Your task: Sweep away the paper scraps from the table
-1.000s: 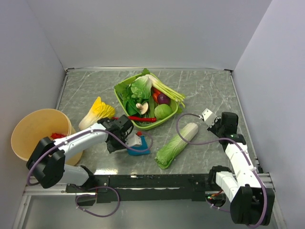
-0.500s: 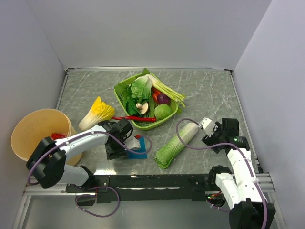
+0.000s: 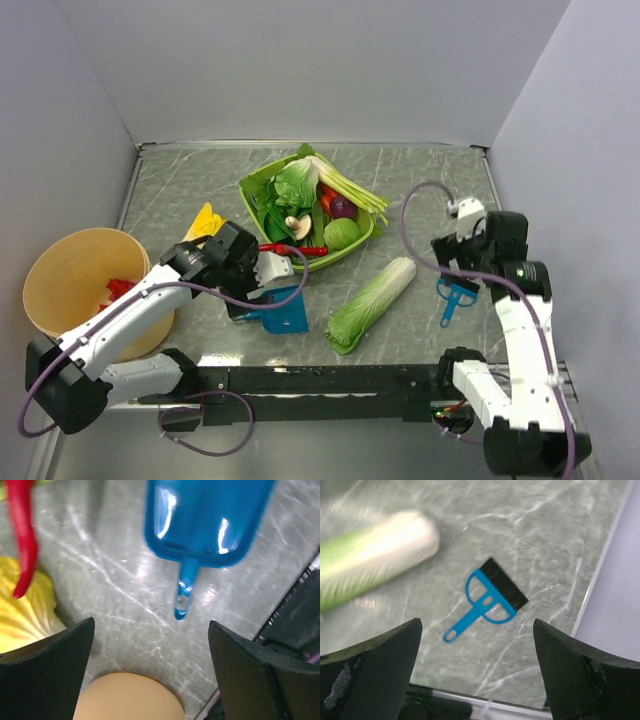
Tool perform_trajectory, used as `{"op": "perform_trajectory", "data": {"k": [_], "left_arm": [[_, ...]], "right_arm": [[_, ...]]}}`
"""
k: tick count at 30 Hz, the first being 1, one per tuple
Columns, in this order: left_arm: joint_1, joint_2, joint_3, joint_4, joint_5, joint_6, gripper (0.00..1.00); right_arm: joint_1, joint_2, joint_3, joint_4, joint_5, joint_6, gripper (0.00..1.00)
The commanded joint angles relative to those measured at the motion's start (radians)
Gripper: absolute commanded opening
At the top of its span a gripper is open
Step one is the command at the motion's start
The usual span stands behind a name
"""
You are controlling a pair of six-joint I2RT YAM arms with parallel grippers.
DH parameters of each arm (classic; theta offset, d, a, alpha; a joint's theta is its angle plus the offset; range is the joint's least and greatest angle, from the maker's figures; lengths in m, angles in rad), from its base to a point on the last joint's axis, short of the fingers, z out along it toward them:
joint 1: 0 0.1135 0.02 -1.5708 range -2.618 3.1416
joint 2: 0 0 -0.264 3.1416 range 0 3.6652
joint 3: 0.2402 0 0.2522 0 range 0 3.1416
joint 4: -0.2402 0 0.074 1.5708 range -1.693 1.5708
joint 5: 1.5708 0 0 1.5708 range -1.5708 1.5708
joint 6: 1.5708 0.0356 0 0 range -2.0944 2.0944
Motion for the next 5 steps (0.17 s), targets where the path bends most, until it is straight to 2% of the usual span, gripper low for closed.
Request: {"op": "perform_trajectory", "data": {"k": [1,5], "left_arm": [[0.059,-0.010,0.036,0.050,0.040,-0.037,0.96],[0.102,0.000,0.057,0.087,0.038,-0.079,0.97]], "right_arm": [[0.006,0.131,0.129,0.088,0.164,0.284,1.00],[0.006,0.200,0.159,0.116,0.144,0.321,1.00]]}}
